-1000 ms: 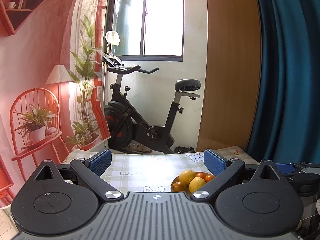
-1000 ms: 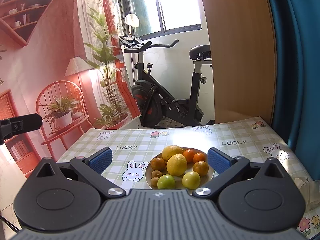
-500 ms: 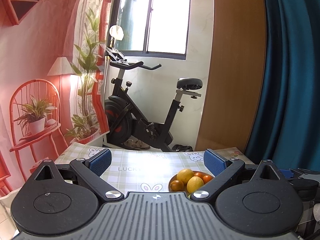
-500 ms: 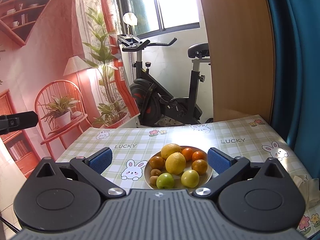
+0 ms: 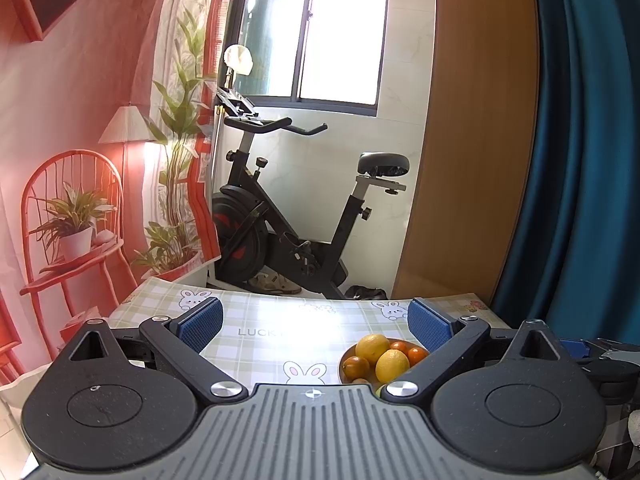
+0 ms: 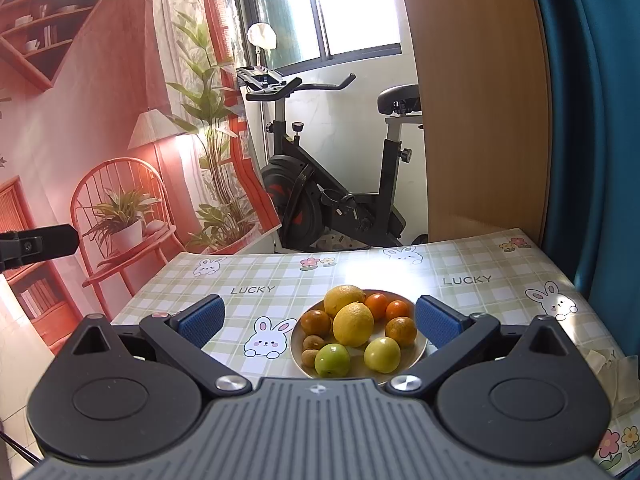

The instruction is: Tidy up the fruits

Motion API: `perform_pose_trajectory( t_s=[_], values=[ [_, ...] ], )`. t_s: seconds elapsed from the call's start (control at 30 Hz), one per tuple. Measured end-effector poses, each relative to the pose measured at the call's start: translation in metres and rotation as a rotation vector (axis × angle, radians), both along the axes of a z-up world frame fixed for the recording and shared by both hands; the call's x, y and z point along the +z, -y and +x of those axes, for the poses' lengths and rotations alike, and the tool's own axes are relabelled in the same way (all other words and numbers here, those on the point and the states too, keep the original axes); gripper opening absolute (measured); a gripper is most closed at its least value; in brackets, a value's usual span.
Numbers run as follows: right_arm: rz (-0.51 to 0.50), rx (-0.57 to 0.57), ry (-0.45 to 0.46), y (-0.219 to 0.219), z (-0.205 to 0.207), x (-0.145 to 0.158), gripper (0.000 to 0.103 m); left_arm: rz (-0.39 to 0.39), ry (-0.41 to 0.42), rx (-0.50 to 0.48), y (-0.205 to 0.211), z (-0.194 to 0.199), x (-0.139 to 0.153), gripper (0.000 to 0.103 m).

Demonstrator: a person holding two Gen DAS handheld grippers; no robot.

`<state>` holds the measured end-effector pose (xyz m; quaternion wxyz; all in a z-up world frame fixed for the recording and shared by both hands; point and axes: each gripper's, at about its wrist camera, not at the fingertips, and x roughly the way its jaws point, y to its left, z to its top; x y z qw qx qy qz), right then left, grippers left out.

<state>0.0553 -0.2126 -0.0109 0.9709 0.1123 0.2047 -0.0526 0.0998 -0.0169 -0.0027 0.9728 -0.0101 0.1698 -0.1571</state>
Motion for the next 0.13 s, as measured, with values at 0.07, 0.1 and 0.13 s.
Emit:
perform_pose_trajectory(
  t_s=[0.07,0.1,0.13],
  values=[
    [0.000,0.000,0.000,-0.0002,0.0001,0.0003,0.103,-0.001,-0.003,0.002,-0.0002,0.0005,-0.0002,0.100],
    [0.000,-0.001,0.000,-0.0003,0.0001,0.0003,0.103,-0.003,-0.004,0.003,-0.0005,0.0009,-0.0003,0.100],
    [0.001,-0.001,-0.001,-0.0004,0.0000,0.0003,0.103,-0.004,-0.006,0.004,-0.0007,0.0010,-0.0003,0.100]
  ],
)
